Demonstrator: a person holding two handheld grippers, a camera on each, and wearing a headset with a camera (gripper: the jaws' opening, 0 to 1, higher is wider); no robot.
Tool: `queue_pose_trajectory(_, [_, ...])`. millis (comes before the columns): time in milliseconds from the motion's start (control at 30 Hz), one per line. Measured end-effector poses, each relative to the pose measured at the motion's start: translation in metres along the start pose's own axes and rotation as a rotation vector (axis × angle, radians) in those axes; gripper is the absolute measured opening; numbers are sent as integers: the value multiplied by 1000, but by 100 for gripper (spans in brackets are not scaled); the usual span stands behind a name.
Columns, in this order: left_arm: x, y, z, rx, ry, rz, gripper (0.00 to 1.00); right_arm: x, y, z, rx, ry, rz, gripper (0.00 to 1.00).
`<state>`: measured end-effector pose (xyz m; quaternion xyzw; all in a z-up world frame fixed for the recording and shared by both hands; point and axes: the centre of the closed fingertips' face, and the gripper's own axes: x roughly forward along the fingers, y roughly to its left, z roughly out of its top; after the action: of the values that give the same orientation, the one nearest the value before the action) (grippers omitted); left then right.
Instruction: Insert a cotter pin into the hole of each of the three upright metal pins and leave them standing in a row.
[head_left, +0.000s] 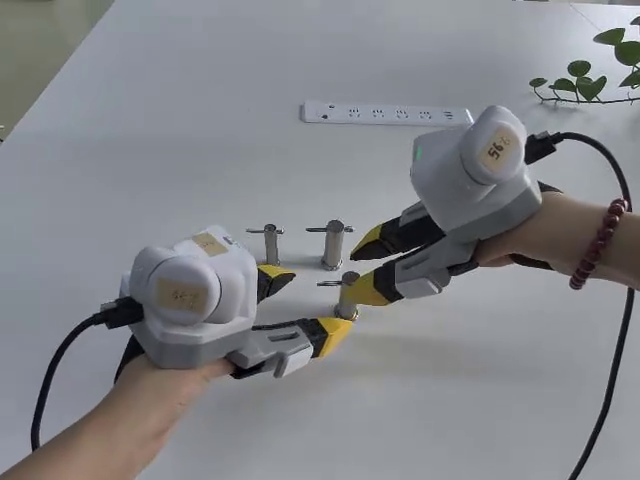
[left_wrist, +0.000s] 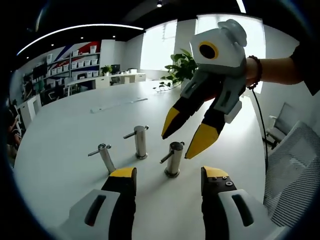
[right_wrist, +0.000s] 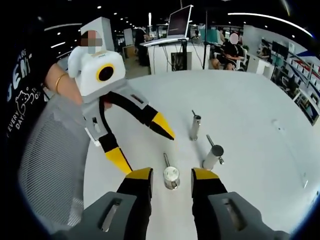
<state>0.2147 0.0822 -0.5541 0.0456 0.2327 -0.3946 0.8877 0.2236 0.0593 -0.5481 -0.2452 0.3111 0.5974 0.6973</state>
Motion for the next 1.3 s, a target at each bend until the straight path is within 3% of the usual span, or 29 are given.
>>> queue_pose_trajectory(200, [-12, 2, 1, 18, -4, 17, 60, 5, -2, 1, -9, 3, -9, 24])
queue_pose_trajectory(467, [-27, 3, 12, -38, -43, 23, 68, 11, -2, -1, -27, 26, 1, 20])
queue_pose_trajectory(967, [-53, 16, 19, -56, -84, 96, 79, 22, -3, -7, -96, 77, 10, 9])
queue_pose_trajectory(1300, [-63, 22, 18, -22, -66, 137, 82, 22, -1, -7, -118, 88, 13, 9])
